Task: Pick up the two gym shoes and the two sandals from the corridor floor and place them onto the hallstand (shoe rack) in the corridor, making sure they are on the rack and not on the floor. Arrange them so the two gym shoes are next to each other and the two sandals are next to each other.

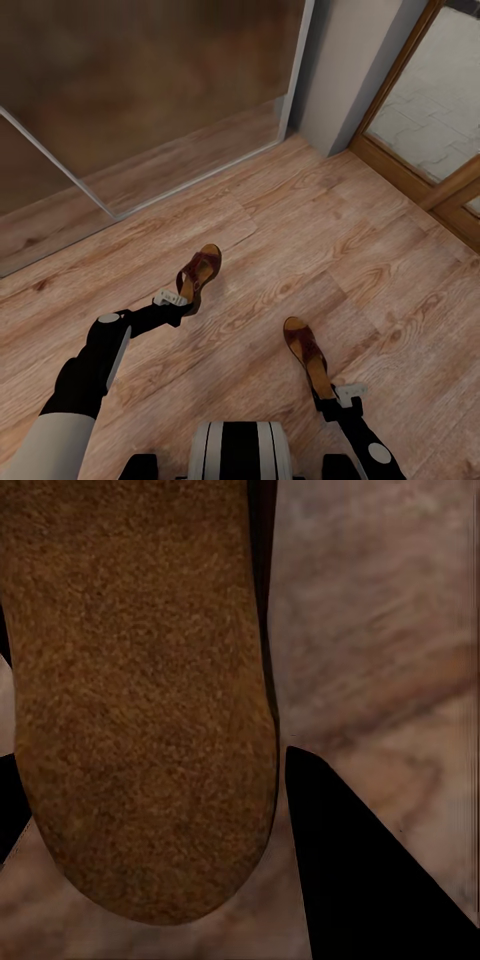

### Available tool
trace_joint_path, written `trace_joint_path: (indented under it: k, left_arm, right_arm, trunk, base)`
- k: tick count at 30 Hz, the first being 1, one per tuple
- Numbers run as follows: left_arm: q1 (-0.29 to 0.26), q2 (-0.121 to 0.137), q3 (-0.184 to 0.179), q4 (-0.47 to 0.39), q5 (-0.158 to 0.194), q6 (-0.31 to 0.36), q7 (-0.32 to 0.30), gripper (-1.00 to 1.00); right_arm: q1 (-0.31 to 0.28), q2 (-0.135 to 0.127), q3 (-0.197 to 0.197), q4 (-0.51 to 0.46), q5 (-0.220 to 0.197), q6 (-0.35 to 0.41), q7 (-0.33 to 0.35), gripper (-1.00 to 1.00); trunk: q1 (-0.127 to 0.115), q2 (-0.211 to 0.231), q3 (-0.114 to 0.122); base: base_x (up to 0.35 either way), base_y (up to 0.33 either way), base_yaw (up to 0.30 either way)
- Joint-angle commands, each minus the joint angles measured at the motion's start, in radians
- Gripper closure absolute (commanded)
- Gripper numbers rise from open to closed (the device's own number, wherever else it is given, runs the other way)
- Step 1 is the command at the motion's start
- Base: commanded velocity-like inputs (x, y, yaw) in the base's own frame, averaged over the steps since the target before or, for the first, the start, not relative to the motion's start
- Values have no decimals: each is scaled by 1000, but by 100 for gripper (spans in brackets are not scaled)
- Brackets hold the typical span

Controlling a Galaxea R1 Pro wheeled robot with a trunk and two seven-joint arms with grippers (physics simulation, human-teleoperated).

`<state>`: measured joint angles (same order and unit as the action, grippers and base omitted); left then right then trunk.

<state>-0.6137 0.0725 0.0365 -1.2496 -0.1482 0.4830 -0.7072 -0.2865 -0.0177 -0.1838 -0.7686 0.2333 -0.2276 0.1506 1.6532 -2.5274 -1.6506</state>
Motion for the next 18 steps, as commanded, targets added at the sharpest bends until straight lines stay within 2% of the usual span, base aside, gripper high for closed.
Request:
trace_joint_path:
  k: [1, 5, 13, 14, 15, 17, 18]
  left_arm:
    - [9, 0, 3, -1, -7, 3, -7, 100]
    - [43, 4, 7, 2, -8, -2, -5, 100]
    - [135, 6, 87, 8, -11, -25, -4, 100]
    - [151, 6, 104, 11, -11, -44, -4, 100]
    - [196, 6, 167, 37, -12, -138, -2, 100]
    - [212, 5, 192, 53, -13, -170, -2, 100]
    - [225, 5, 218, 72, -13, -196, -2, 100]
  right_arm:
    - [0, 1, -5, 0, 4, -3, 7, 100]
    - [0, 1, -5, 0, 4, -4, 7, 100]
    - [0, 4, -5, -12, 4, -6, 5, 100]
    - [0, 5, -5, -13, 4, -6, 5, 100]
    - [0, 7, -6, -13, 4, -6, 5, 100]
    - [0, 8, -6, -13, 4, -6, 4, 100]
    - [0, 8, -6, -13, 4, -6, 4, 100]
  trunk:
    - [-1, 0, 3]
    - [-2, 1, 19]
    - [-6, 3, 50]
    - [-6, 3, 54]
    - [-7, 3, 58]
    - [-8, 4, 65]
    - [-8, 4, 69]
  base:
    - [0, 0, 0]
    - [0, 0, 0]
    - [0, 0, -8]
    - [0, 0, -53]
    - [0, 0, -85]
    - [0, 0, -86]
    - [0, 0, -58]
